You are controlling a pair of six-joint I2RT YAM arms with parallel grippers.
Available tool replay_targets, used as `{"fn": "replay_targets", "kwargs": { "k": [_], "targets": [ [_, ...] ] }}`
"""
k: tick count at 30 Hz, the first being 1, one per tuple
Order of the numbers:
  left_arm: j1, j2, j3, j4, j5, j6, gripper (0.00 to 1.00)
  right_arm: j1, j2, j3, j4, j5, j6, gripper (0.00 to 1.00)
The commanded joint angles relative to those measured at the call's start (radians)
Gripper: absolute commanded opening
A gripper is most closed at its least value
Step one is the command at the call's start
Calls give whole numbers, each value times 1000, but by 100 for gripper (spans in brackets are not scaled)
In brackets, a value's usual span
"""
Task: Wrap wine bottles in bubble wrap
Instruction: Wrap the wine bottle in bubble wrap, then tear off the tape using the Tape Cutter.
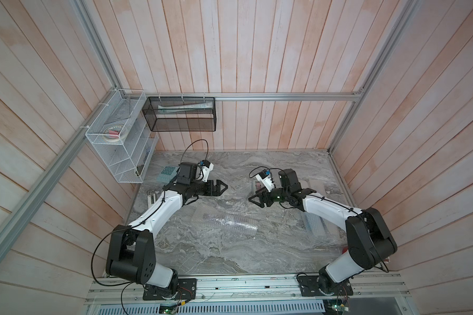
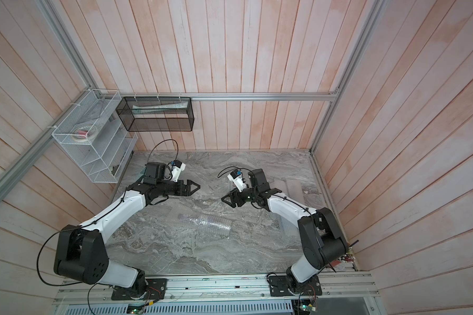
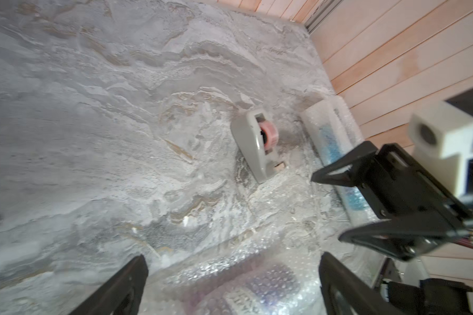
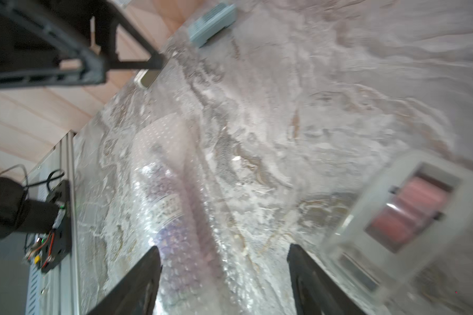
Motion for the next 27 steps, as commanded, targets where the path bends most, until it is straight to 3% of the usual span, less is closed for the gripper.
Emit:
{"fn": "replay_targets", "kwargs": {
  "k": [1,4,9,15,27],
  "targets": [
    [-64,-5,-36,103,64,-202,100,-59,-11,-18,18,97,136,73],
    [-99,36,-78,240,90,-391,91,-122,4,-22,38,133,212,65],
    [-176,171,-13,306,65,-496,81,-175,56,-4,52,167,257,58],
    [-263,368,125,350,57,-567,73,-196,167,33,76,146,272,50],
    [-299,598,317,416,16,-665,56,-196,315,67,149,75,300,44]
  ]
}}
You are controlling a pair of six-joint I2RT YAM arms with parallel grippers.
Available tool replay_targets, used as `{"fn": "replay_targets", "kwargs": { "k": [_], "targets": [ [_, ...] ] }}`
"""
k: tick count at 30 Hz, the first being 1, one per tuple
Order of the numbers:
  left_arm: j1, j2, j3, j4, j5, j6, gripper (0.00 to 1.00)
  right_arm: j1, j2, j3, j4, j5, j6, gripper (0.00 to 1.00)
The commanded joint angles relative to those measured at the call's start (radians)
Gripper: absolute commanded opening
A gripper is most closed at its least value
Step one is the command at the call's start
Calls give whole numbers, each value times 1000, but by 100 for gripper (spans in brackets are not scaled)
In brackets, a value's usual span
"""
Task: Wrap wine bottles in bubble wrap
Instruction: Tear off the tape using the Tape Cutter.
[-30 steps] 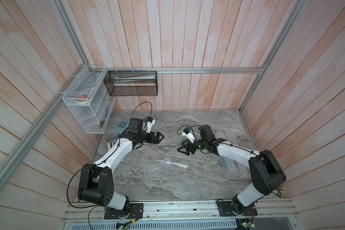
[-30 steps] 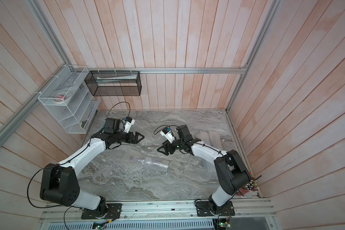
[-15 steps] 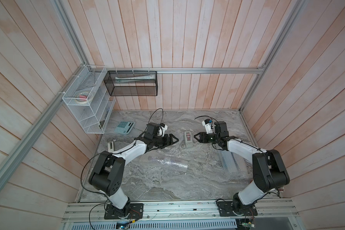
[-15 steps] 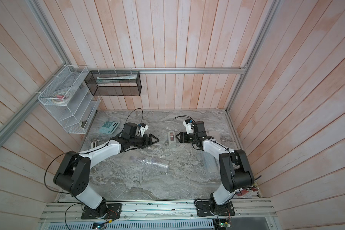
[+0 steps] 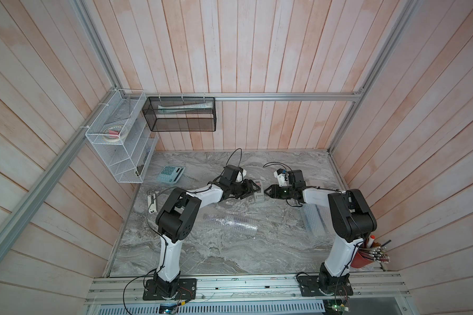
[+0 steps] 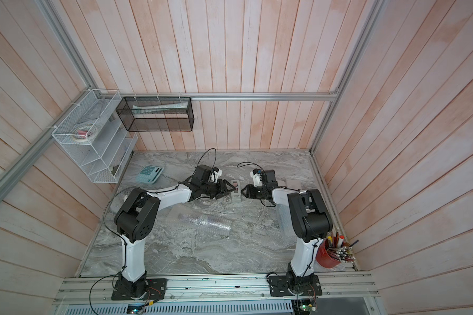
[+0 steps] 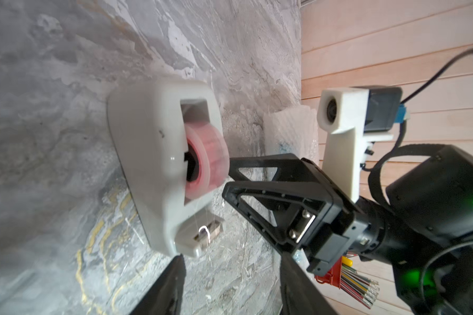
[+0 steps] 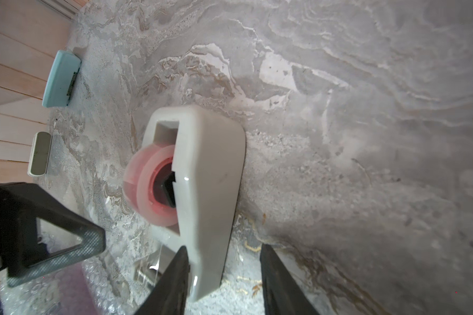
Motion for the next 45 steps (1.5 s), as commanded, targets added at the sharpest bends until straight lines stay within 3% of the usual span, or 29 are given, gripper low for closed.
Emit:
{"fn": "replay_targets", "kwargs": {
  "k": [1,26,37,40,45],
  "targets": [
    [-12,40,45,29,-20,-37,56,-2,25,22,37,-37,16,44],
    [-48,181,146,-45,-37,-25,43,2,57,-35,75,-67,38,39],
    [-32,160,130,-42,-23,-28,13,9,79,-39,96,-61,63,37],
    [-26,156,149,-56,-15,-10,0,10,91,-42,93,-53,65,36],
    [-17,129,176,-72,10,17,0,13,95,-54,91,-29,73,34]
  ]
}}
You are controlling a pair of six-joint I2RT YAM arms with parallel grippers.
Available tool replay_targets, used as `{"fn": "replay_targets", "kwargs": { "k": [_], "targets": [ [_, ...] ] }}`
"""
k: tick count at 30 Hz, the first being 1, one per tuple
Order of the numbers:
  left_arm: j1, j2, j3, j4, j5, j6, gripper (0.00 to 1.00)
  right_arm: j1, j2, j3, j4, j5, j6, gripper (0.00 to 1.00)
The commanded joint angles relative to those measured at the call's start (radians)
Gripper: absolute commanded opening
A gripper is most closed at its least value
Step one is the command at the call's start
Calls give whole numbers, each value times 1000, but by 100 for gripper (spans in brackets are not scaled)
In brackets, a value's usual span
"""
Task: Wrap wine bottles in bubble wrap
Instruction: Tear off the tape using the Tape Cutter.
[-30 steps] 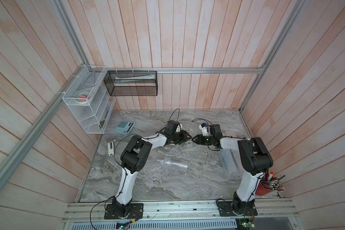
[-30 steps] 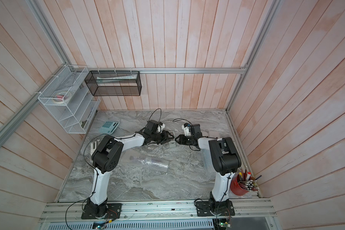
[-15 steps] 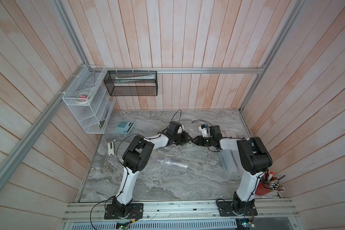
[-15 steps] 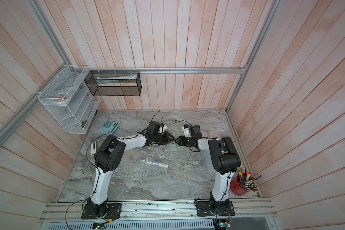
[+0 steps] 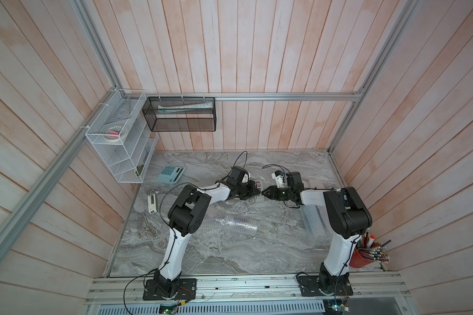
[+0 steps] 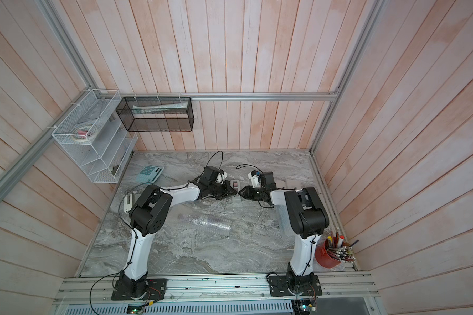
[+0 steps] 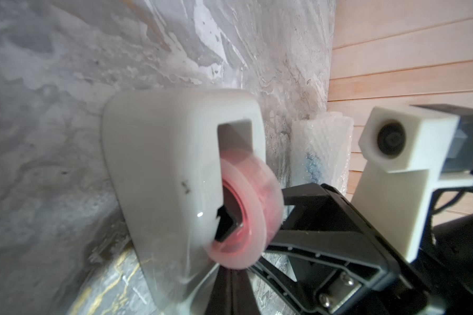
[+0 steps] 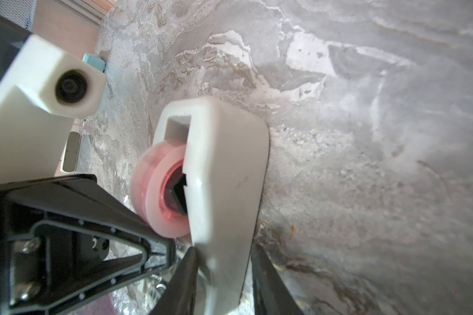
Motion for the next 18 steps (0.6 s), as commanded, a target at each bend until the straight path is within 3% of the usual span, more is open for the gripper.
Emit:
{"fn": "replay_targets", "kwargs": {
  "k": [1,8,18],
  "targets": [
    [9,-30,46,-19,39,35,0,6,44,-33,-15,60,13,34],
    [-13,-103,59,-42,101,15,0,9,50,-50,10,76,40,33],
    [-57,-119,-102,-8,135,-34,0,9,38,-62,14,81,36,33]
  ]
}}
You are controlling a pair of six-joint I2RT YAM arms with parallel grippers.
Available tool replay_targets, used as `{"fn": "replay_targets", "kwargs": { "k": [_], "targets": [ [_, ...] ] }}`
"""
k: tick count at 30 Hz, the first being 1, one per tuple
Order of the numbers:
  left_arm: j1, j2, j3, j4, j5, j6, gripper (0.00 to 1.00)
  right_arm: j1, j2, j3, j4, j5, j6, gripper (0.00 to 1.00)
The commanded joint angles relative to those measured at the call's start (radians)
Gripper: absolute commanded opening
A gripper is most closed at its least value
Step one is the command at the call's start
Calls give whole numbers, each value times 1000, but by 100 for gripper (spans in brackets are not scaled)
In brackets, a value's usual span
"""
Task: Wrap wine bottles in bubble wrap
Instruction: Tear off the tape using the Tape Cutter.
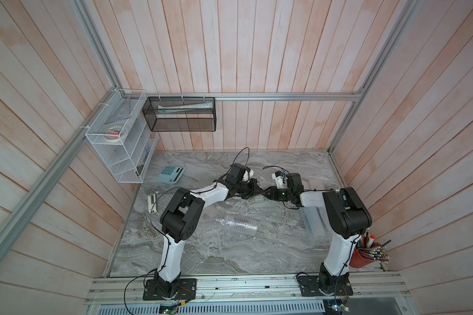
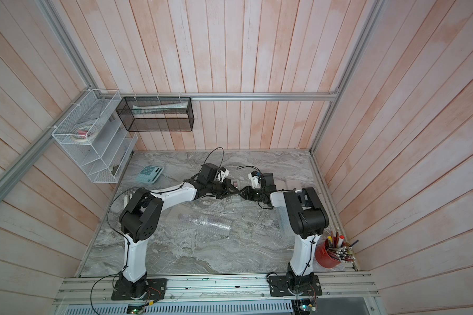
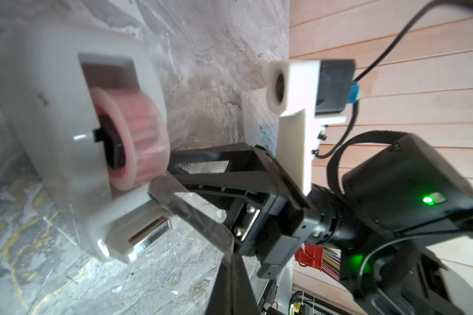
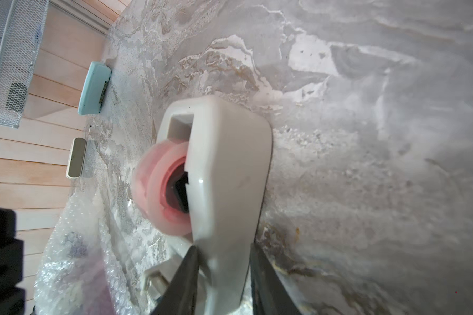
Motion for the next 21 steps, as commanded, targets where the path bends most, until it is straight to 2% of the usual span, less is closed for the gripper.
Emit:
{"fn": "replay_targets", "kwargs": {
  "k": [1,9,15,21],
  "targets": [
    [-32,20,-40,5,52,-10,0,2,36,-28,-60,76,-4,33],
    [-37,42,-110,-16,-33,2,0,-3,26,-34,-68,79,-13,33],
    [-48,96,-120,25,-29,-11,0,-3,26,-32,-70,86,-10,32],
    [-60,148,-115,-80,-55,54,0,-2,29,-28,-85,98,-18,32]
  ]
}}
